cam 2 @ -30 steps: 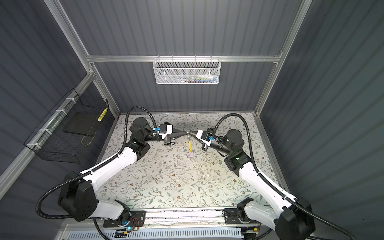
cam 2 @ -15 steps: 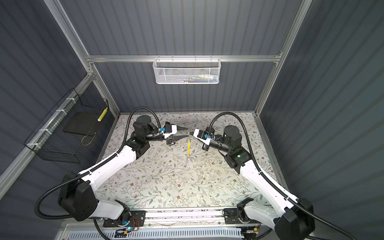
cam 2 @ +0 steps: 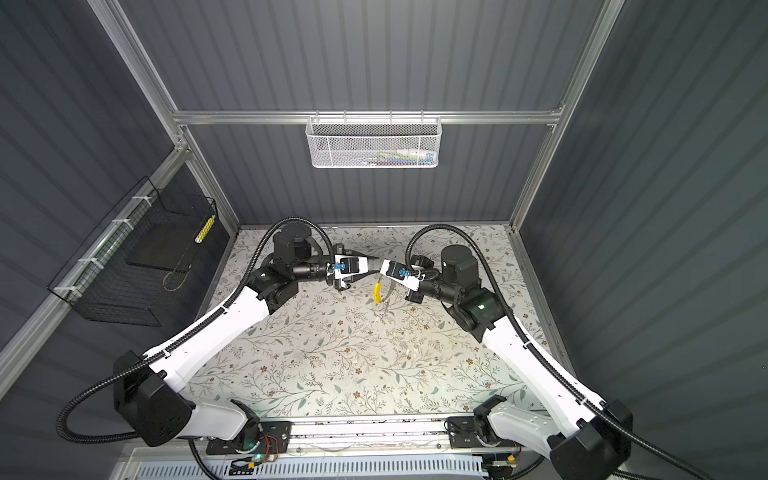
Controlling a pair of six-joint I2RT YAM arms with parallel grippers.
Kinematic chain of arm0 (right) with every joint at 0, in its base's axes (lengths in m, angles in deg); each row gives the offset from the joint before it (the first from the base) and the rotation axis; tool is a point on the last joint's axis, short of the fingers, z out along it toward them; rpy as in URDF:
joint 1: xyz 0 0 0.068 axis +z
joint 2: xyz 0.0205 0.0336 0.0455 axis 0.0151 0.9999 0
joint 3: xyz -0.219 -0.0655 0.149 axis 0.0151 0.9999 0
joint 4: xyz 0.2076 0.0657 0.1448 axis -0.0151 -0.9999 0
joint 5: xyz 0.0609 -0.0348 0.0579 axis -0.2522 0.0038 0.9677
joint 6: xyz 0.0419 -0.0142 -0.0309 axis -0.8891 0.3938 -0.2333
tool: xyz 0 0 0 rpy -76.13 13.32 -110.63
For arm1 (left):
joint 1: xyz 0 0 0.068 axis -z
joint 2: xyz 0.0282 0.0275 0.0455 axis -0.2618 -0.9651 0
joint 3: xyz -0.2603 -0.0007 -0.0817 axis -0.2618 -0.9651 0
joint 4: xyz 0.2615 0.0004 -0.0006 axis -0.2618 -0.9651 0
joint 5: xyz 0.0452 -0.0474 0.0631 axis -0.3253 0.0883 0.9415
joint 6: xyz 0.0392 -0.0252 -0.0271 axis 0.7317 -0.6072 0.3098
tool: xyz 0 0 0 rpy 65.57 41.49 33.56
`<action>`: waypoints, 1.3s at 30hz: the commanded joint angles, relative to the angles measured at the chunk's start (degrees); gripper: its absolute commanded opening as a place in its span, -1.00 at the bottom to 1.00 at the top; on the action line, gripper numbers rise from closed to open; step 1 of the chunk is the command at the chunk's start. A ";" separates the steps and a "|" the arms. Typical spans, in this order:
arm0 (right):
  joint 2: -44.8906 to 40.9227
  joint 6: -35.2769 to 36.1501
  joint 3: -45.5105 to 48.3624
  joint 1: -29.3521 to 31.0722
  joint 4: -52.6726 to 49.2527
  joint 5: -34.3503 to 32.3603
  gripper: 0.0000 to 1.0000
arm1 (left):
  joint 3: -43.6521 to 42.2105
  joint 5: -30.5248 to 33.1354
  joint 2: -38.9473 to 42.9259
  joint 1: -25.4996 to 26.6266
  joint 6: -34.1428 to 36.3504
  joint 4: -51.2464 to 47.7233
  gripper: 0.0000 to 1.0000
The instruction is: Put the keys on the keyring
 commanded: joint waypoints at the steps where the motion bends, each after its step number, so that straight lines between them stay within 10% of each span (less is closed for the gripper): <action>1: 0.20 0.74 -1.98 0.59 -0.50 -0.85 -1.00 | 2.40 0.83 -1.12 0.38 1.77 -3.66 -0.37; 20: 1.62 -0.44 -1.83 1.95 2.88 -0.20 -1.00 | 3.53 -1.23 -2.70 0.86 0.67 -4.04 -1.00; 24: 0.92 -1.87 0.65 1.62 5.71 -0.87 -0.52 | 1.45 -3.16 -2.25 0.73 -2.41 -0.38 -1.00; 39: -7.49 -16.05 15.78 -3.57 27.20 5.82 -0.41 | -9.60 -19.30 -3.21 -3.88 -36.44 41.58 -1.00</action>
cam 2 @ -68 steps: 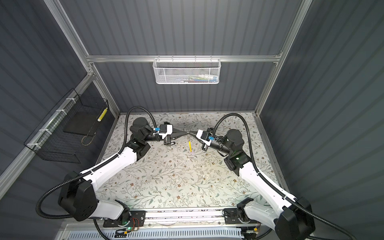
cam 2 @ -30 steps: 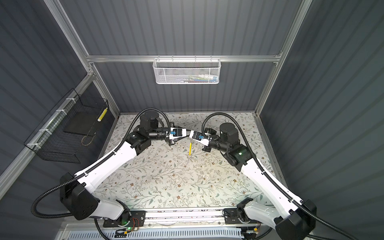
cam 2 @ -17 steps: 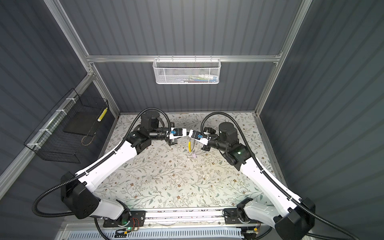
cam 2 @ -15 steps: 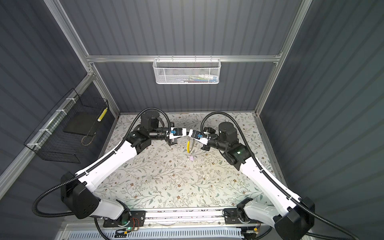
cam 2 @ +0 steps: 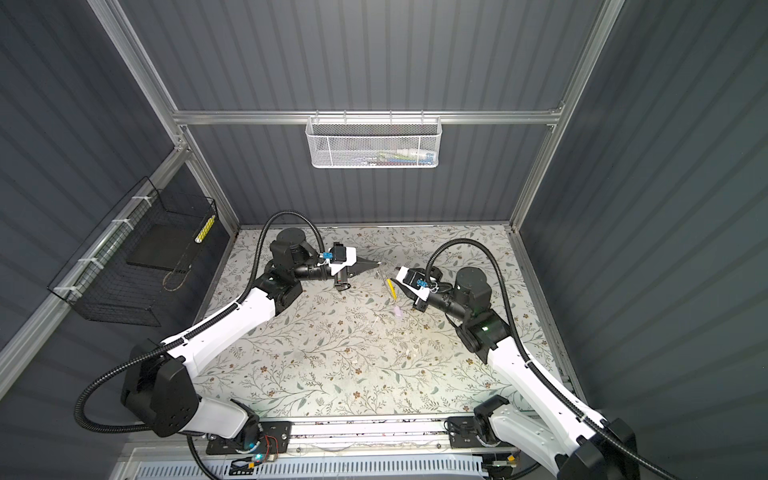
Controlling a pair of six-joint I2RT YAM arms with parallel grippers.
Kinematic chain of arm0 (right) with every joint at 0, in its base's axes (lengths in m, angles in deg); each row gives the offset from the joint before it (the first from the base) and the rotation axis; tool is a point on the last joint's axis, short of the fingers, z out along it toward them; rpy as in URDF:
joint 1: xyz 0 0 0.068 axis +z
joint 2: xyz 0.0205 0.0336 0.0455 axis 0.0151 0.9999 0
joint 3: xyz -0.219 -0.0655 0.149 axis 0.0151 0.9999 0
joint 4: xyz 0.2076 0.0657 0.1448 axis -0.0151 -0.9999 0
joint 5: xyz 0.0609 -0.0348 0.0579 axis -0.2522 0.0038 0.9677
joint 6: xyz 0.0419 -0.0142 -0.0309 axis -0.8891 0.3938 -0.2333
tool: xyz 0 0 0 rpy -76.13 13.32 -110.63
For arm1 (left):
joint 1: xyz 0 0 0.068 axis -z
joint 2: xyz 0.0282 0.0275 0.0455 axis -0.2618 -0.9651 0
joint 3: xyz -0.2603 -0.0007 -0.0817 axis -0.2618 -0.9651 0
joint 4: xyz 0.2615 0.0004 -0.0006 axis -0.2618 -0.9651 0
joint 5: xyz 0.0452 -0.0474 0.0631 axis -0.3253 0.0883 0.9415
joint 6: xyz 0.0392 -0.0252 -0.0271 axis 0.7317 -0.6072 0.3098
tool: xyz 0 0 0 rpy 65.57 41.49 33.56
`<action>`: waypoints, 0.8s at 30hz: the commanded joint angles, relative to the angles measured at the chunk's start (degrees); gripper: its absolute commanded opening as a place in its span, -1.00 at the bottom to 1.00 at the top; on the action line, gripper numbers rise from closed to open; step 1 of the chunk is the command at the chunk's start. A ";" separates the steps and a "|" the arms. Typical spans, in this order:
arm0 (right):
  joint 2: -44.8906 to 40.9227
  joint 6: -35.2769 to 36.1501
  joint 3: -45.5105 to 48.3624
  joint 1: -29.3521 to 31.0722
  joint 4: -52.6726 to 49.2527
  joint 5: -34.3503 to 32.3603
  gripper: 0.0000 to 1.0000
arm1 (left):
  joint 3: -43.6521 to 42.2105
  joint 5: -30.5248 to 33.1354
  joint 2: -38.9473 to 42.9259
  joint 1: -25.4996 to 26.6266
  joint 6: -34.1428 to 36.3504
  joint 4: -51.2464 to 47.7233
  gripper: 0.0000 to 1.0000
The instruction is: Put the keys on the keyring
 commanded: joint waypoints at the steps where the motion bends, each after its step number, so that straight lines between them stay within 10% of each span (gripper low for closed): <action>1: -0.05 -4.52 -0.47 -0.33 5.47 3.59 -0.43 | -1.40 -5.22 -1.38 -0.43 -12.66 16.08 -1.00; 24: 5.91 -11.26 -6.02 -0.29 13.43 10.77 -0.58 | -1.66 -7.58 -3.09 -0.52 -15.35 19.61 -1.00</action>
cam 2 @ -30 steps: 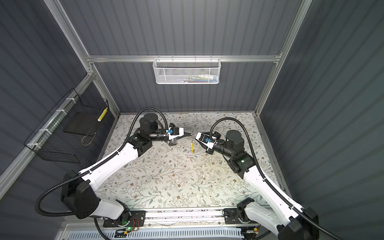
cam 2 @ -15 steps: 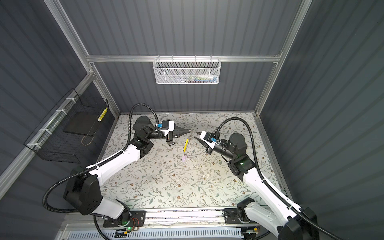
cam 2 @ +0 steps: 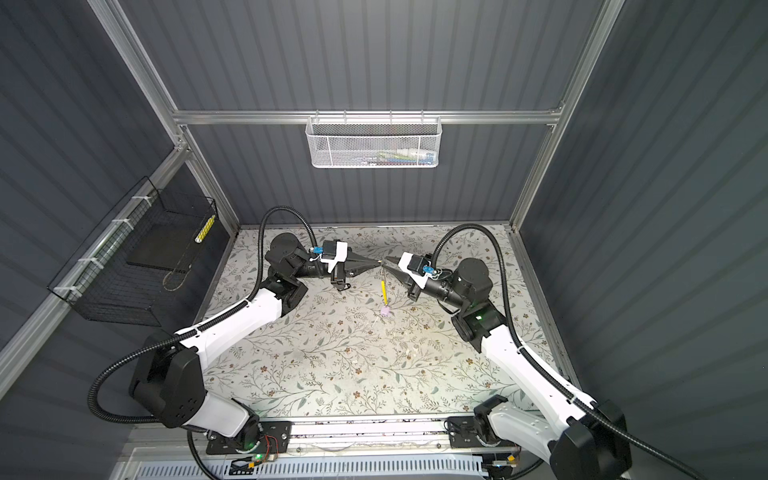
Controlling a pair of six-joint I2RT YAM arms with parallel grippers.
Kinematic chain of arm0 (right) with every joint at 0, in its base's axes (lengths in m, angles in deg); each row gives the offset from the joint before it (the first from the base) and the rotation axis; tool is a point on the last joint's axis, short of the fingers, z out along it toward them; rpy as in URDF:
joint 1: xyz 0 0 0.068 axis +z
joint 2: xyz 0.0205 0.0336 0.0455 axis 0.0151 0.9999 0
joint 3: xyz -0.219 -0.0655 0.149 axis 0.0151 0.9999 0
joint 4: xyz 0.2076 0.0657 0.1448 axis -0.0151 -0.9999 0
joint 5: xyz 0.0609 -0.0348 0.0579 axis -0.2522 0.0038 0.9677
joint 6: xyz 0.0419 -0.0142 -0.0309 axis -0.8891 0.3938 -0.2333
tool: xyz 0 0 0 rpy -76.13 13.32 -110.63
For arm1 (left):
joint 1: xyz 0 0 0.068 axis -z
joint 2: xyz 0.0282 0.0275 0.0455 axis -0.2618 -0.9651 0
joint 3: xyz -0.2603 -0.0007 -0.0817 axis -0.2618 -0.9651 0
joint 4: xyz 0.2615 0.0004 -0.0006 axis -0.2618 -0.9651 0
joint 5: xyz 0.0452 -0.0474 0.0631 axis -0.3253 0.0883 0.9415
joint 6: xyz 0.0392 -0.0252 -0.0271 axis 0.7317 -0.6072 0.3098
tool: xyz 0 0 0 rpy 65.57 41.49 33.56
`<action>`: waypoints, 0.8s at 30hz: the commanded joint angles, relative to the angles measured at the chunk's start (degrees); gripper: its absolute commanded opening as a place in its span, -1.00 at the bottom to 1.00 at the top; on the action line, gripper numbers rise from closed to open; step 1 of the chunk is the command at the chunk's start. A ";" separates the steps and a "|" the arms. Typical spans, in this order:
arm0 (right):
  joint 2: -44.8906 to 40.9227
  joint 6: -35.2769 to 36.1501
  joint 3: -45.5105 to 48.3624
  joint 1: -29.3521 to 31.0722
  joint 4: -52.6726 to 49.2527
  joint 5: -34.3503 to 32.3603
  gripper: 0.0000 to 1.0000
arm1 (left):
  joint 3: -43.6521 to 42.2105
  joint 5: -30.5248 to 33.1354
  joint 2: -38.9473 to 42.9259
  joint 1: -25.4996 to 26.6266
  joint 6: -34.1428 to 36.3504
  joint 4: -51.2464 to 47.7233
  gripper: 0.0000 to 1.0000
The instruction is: Put the keys on the keyring
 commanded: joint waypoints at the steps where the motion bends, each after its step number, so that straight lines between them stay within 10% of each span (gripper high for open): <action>1: 0.38 -1.41 -2.15 -0.15 1.73 2.32 -0.59 | 0.33 -1.28 -0.25 -0.43 -0.01 1.16 -1.00; 13: 0.25 -0.32 -2.26 -0.14 -0.34 3.01 -1.00 | 1.43 -0.41 0.03 -0.43 5.28 -5.62 -0.99; 18: -0.81 3.76 -3.49 -0.12 -9.29 -0.92 -1.00 | 5.71 5.16 2.85 -0.41 24.27 -28.42 -0.29; 24: -0.92 11.15 -8.70 0.03 -25.11 -7.04 -1.00 | 11.78 15.82 4.76 0.99 40.38 -47.56 -0.28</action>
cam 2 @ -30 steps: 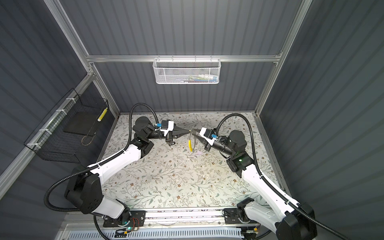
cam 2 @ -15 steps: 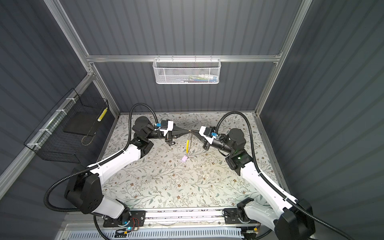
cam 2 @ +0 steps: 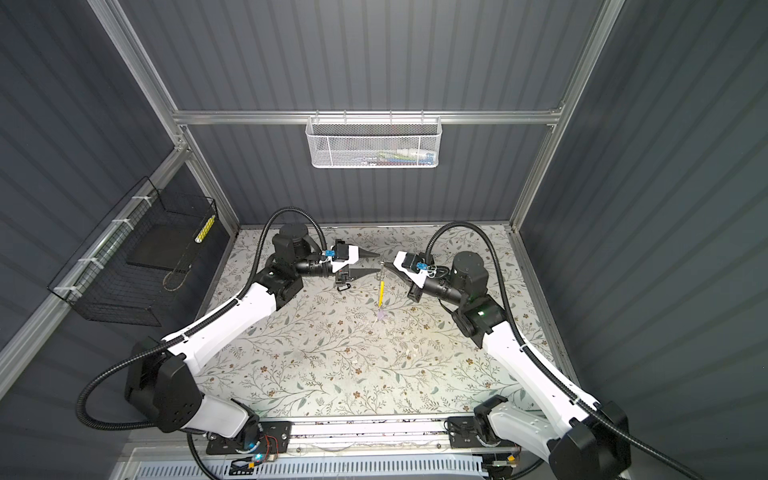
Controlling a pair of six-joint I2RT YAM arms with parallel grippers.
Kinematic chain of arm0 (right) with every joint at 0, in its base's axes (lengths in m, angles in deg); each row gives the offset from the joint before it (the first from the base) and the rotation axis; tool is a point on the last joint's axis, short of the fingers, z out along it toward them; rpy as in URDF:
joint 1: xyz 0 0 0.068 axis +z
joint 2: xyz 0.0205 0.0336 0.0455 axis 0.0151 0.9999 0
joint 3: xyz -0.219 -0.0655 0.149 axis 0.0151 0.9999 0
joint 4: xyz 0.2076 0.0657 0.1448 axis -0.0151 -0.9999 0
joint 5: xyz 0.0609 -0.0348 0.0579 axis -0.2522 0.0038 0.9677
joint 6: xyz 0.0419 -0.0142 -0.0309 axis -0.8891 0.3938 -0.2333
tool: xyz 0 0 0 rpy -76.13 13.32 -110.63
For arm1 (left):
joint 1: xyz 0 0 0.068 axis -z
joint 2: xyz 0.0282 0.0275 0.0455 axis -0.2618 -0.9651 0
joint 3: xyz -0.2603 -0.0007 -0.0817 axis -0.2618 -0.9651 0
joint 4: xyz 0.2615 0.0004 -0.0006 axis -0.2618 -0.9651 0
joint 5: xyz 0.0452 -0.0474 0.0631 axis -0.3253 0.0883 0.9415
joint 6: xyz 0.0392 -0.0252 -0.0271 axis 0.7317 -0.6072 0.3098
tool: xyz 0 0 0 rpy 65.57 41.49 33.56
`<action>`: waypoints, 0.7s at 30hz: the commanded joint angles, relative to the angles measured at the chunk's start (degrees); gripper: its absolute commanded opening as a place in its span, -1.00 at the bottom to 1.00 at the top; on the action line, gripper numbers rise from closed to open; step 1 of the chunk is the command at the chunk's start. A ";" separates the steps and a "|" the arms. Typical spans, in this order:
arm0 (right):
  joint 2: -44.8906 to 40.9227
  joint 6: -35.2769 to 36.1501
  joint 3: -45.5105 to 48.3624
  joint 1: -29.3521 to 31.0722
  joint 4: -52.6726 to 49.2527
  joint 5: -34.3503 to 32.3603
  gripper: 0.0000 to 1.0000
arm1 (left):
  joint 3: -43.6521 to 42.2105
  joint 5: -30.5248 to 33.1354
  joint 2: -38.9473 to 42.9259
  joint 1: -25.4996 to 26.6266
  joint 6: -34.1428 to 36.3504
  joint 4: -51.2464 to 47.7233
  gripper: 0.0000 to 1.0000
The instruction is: Put the keys on the keyring
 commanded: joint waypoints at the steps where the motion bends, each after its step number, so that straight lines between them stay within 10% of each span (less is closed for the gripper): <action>1: -0.83 5.20 -3.98 0.34 -10.00 -4.80 -1.00 | 4.19 7.43 2.24 1.27 13.02 -14.56 -0.29; 21: 1.53 8.14 -8.91 3.47 -18.81 -9.98 -1.00 | 11.38 15.37 -1.86 5.39 18.36 -20.72 -0.52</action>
